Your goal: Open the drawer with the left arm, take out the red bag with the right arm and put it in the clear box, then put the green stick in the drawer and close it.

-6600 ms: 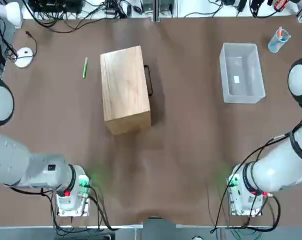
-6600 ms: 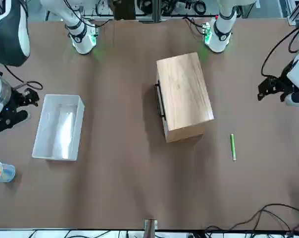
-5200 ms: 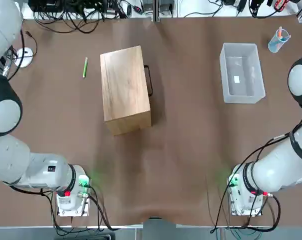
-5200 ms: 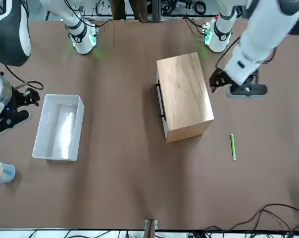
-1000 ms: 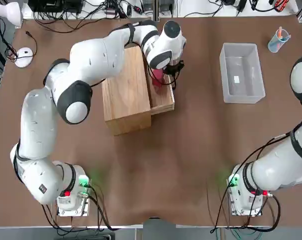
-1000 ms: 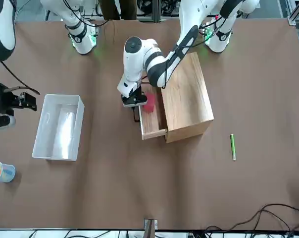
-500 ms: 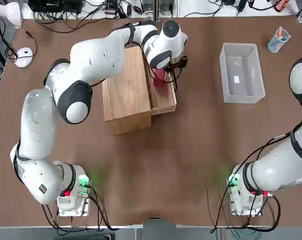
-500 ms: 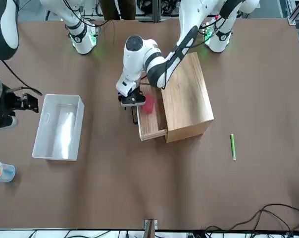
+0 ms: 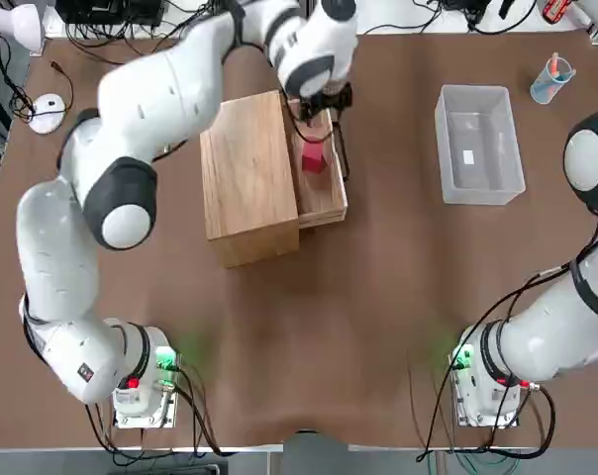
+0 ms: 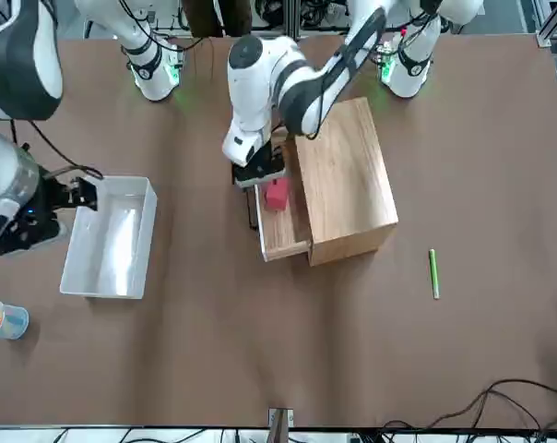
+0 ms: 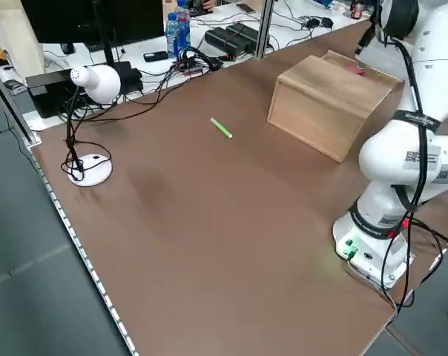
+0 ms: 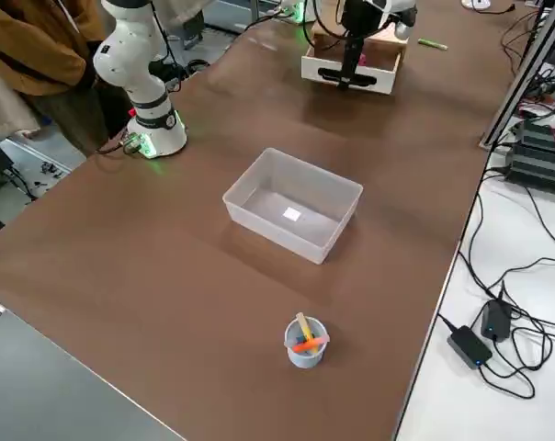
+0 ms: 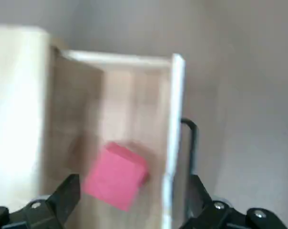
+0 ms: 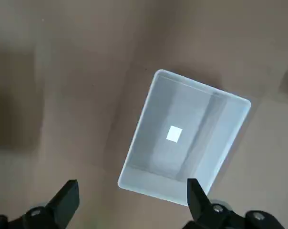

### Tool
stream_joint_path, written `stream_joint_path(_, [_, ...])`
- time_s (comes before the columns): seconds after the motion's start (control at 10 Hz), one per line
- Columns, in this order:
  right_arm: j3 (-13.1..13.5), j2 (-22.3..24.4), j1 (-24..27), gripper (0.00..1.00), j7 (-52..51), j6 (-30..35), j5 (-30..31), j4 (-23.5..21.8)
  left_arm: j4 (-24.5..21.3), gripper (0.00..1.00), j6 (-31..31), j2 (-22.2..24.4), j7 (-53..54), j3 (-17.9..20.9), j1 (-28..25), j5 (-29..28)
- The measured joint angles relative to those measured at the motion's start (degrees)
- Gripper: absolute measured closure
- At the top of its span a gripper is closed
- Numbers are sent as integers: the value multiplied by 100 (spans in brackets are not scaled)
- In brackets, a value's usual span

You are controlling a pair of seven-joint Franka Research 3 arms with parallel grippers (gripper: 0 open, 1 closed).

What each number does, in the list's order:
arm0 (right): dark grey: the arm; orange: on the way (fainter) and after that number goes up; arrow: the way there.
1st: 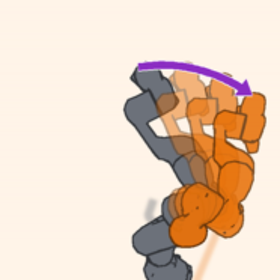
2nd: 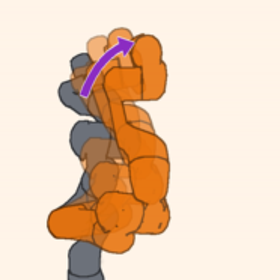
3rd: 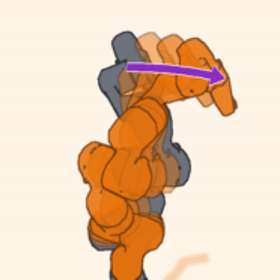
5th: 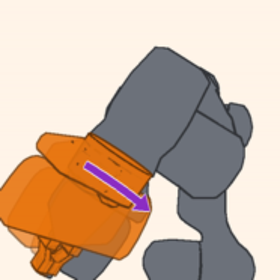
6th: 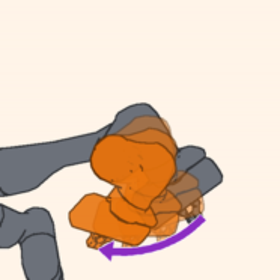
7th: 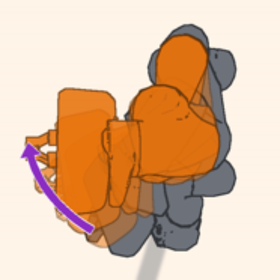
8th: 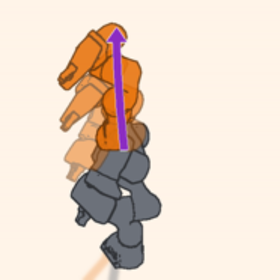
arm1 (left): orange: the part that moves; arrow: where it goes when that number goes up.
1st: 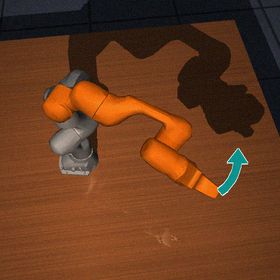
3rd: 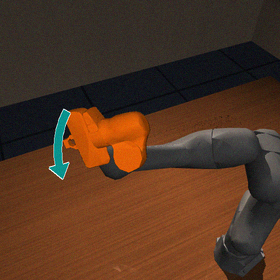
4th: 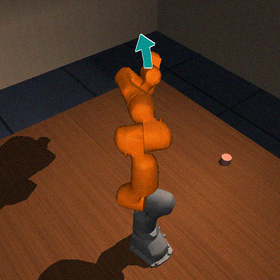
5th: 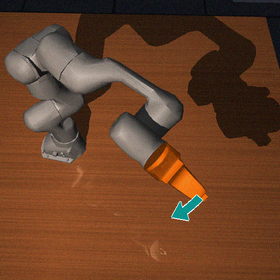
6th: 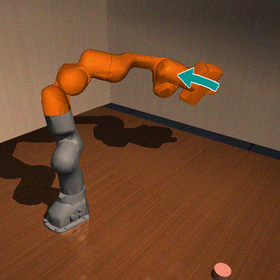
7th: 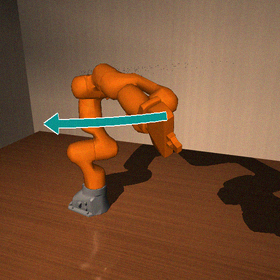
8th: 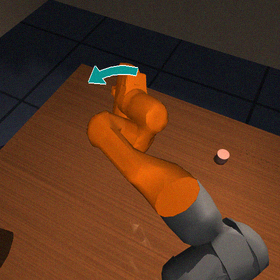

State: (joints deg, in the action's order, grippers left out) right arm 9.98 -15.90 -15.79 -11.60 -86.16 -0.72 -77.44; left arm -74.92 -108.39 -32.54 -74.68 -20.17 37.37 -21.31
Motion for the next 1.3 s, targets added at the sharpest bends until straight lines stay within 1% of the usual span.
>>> stream_joint_path(0.1, [-7,-7,-107,0,2,-83,-154,-83,-138,0,89,243,293,-11,-324,127])
stream_joint_path(0.3, [-12,-43,-223,0,49,-662,-768,-555,-578,0,95,691,1126,-37,-1033,484])
stream_joint_path(0.4, [-12,-74,-252,0,342,-900,-966,-777,-862,0,99,942,1550,-42,-1352,649])
stream_joint_path(0.5, [-15,-92,-365,0,976,-1031,-1050,-907,-1176,0,105,1211,2021,-43,-1690,883])
stream_joint_path(0.6, [-24,-93,-616,0,1892,-1103,-1068,-955,-1519,1,107,1505,2560,-41,-2101,1177])
stream_joint_path(0.7, [-33,-91,-956,0,2902,-1182,-1070,-955,-1855,2,108,1779,3110,-38,-2554,1379])
stream_joint_path(0.8, [-41,-93,-1287,0,3792,-1262,-1068,-962,-2165,1,108,1984,3622,-24,-2964,1463])
stream_joint_path(0.9, [-45,-95,-1587,0,4541,-1360,-1066,-997,-2454,1,14,2093,4160,22,-3305,1530])
stream_joint_path(1.1, [-47,-102,-2024,0,5917,-1482,-1067,-1168,-2896,2,-498,2107,5434,274,-3910,2057])
stream_joint_path(1.2, [-49,-107,-2284,0,6502,-1621,-1067,-1328,-3074,4,-730,2081,5905,474,-4044,2217])
stream_joint_path(1.3, [-50,-118,-2567,0,7152,-1899,-1067,-1509,-3276,4,-1063,2011,6069,592,-4076,2257])
